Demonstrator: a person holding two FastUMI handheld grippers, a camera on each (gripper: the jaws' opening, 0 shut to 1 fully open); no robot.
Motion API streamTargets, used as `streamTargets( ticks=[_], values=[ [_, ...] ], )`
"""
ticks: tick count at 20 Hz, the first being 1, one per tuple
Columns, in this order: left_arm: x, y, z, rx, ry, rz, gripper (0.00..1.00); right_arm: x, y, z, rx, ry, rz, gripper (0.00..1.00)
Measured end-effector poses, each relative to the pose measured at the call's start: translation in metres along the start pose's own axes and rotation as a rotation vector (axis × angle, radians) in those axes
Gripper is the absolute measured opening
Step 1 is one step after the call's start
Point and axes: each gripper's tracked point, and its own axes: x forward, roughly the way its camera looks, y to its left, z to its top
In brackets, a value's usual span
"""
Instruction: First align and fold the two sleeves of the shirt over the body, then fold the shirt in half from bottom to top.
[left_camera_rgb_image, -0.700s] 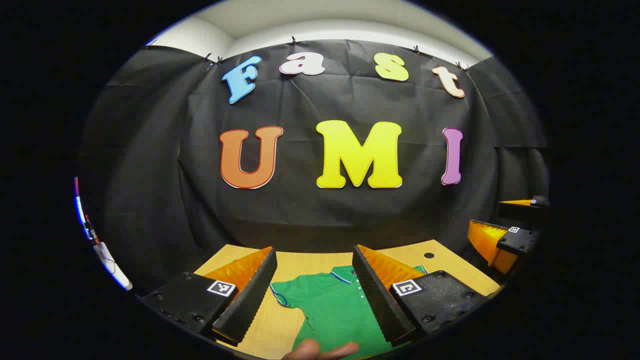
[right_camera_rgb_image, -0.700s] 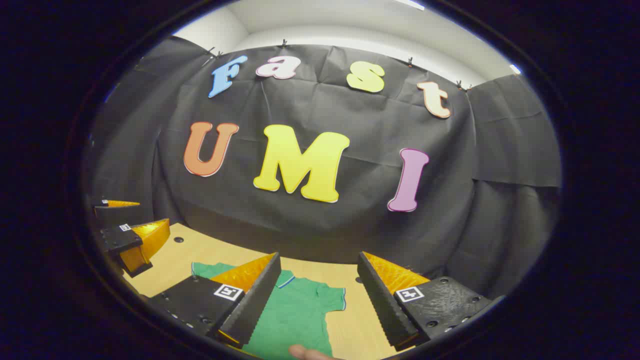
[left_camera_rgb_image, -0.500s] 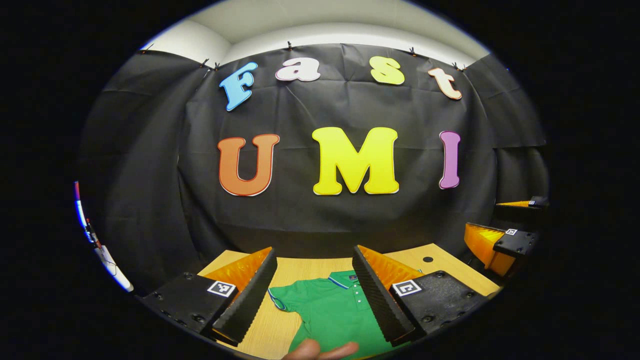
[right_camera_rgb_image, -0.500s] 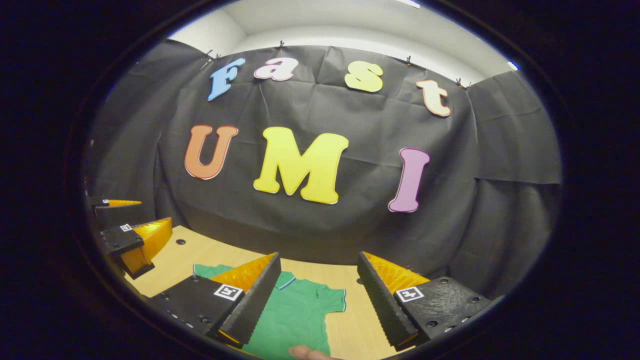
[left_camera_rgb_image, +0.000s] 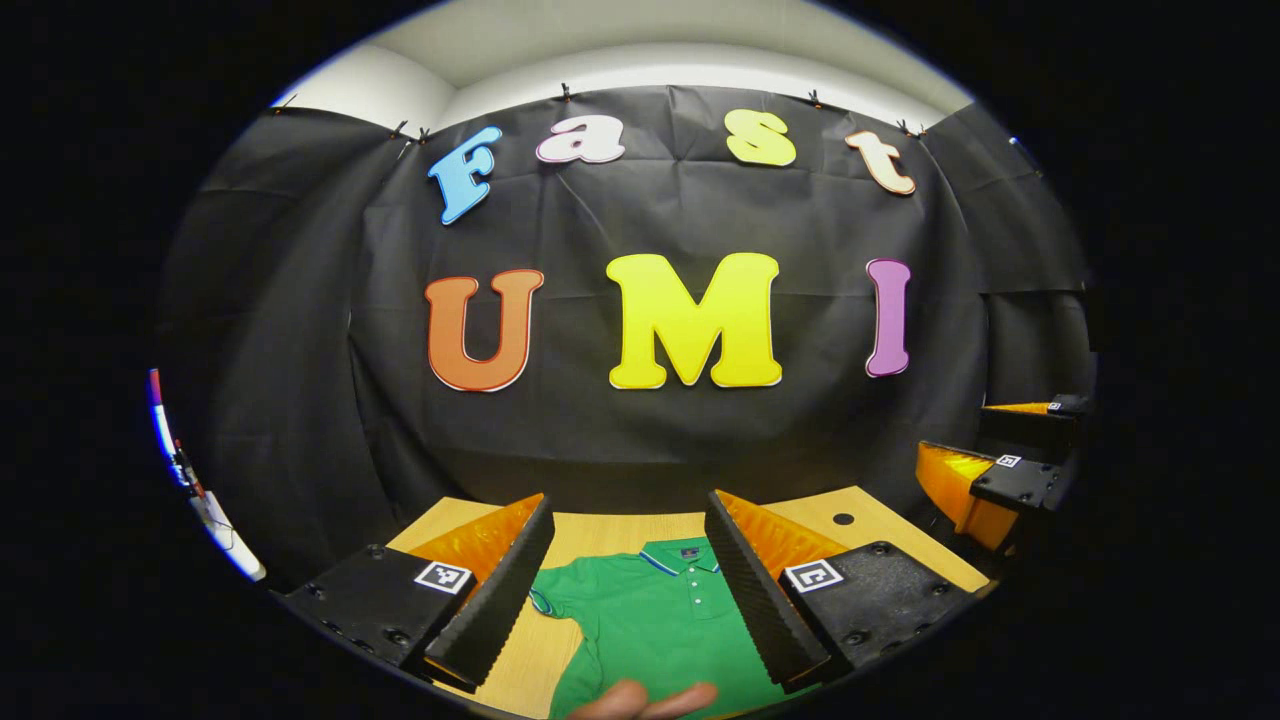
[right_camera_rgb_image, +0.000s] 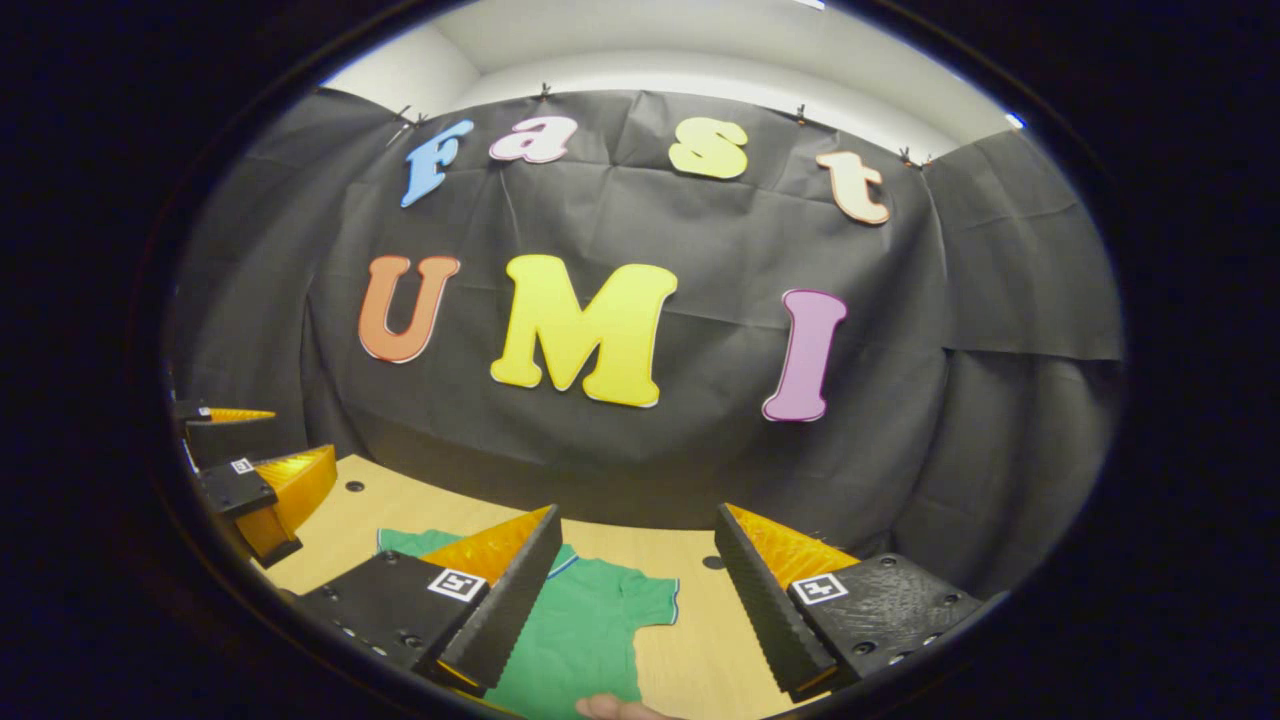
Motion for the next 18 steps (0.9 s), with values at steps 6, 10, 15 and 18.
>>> streamTargets(
  ticks=[6, 10, 15, 18],
  values=[
    [-0.001, -0.013, 0.001, 0.001, 0.001, 0.002, 0.98, 0.010, -0.015, -0.005, 0.000, 0.018, -0.004, 0.95],
    [0.001, -0.018, -0.005, -0.026, 0.010, -0.009, 0.98, 0.028, -0.020, -0.019, -0.025, 0.035, 0.005, 0.95],
    [0.000, -0.011, -0.013, -0.023, 0.040, 0.044, 0.98, 0.094, -0.041, -0.061, -0.036, 0.160, -0.007, 0.95],
    [-0.003, -0.012, -0.026, -0.059, 0.100, 0.074, 0.98, 0.146, -0.061, -0.114, -0.044, 0.313, -0.033, 0.97]
  ],
)
